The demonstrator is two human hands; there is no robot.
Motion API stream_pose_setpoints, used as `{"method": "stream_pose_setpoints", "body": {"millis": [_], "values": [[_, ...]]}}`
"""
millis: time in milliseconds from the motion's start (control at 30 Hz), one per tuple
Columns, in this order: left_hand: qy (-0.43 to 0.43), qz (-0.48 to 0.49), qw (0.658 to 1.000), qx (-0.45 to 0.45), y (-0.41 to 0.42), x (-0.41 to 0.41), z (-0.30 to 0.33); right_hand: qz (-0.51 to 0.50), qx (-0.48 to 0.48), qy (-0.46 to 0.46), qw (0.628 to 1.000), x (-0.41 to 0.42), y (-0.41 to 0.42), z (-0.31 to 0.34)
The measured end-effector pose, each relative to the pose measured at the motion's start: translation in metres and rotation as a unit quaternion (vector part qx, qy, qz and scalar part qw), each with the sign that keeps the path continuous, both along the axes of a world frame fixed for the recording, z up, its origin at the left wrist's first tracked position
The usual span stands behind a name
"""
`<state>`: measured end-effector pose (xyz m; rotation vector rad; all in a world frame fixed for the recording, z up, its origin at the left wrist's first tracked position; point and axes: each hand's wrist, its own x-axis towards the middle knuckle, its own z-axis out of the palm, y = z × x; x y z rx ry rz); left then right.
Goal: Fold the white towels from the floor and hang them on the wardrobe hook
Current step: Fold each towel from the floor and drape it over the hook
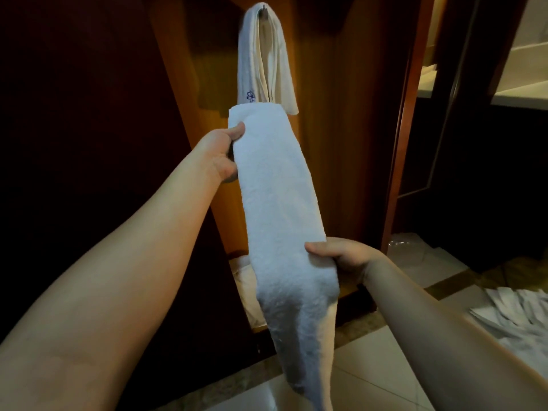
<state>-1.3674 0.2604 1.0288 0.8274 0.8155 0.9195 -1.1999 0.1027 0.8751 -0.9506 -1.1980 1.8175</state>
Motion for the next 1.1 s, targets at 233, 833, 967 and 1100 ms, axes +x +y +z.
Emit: {"method": "stream_pose_setpoints", "body": {"millis": [233,833,967,1100], "values": [[0.063,0.027,0.998,0.004,0.020,0.000,-0.012,-0.005,0.052,-0.016,0.999,-0.002,-0.002,0.022],[0.248,0.143,0.820,0.496,-0.104,-0.002,-0.110,-0.354,0.100,0.034,0.929,0.006,0.011,0.039],[0.345,0.035,0.770,0.535,-0.131,0.014,-0.125,-0.409,0.048,0.042,0.910,-0.013,0.011,0.050],[0.404,0.008,0.740,0.538,-0.123,0.025,-0.138,-0.376,0.006,0.038,0.926,-0.019,0.015,0.060]]}}
